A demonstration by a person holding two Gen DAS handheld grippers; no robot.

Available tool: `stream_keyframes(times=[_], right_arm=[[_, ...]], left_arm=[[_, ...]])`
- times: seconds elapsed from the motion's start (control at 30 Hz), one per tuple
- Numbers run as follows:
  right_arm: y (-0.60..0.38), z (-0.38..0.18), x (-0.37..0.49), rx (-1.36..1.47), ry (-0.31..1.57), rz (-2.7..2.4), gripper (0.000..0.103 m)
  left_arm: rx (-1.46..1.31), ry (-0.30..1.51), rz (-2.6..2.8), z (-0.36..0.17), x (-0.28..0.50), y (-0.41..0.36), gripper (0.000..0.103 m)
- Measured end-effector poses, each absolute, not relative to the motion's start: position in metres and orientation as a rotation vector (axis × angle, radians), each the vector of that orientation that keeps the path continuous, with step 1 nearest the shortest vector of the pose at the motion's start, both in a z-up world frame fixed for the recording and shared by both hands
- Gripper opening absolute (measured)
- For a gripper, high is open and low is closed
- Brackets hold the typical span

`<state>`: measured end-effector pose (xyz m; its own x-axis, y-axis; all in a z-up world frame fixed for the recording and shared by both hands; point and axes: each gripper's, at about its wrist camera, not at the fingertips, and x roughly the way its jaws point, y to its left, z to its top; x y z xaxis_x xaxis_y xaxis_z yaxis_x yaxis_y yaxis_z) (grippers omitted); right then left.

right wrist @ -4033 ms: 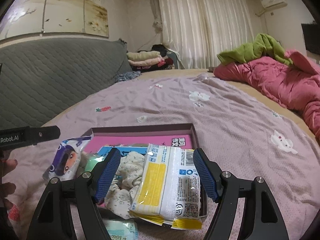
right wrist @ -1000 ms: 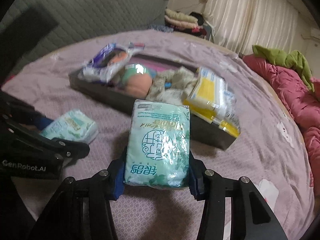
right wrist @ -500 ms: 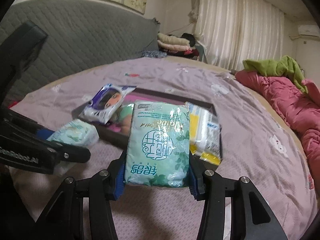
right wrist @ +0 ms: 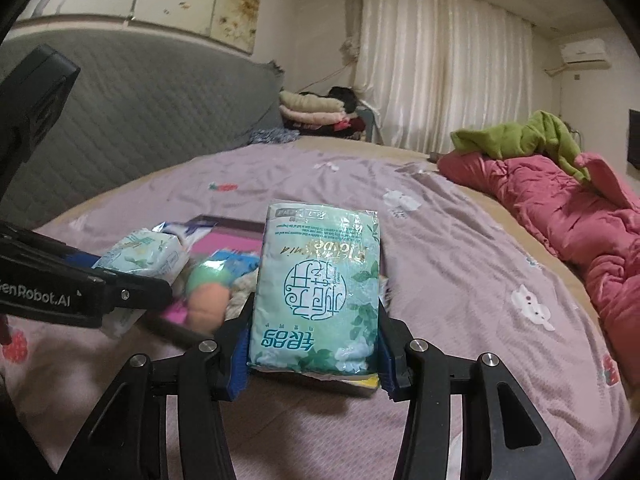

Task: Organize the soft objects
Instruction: 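Lift and carry both green tissue packets over the box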

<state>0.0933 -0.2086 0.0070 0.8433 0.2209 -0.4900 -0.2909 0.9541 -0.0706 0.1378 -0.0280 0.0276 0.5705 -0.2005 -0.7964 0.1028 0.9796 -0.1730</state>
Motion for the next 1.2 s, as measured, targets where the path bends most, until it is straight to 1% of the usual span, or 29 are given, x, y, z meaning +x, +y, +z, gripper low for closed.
stream_keyframes(times=[0.4, 0.73, 1.2], right_arm=[[-0.221, 0.011, 0.111, -0.090, 0.505, 0.245, 0.051], [-0.213, 0.012, 0.132, -0.120, 0.506, 0.242, 0.051], [-0.202, -0.015, 0.171, -0.125, 0.630, 0.295, 0.052]], left_arm=[[-0.128, 0.935, -0.162, 0.025, 0.164, -0.031, 0.047], [-0.142, 0.945, -0.159, 0.016, 0.186, -0.034, 0.047], [-0.124, 1.006, -0.131, -0.013, 0.204, -0.042, 0.048]])
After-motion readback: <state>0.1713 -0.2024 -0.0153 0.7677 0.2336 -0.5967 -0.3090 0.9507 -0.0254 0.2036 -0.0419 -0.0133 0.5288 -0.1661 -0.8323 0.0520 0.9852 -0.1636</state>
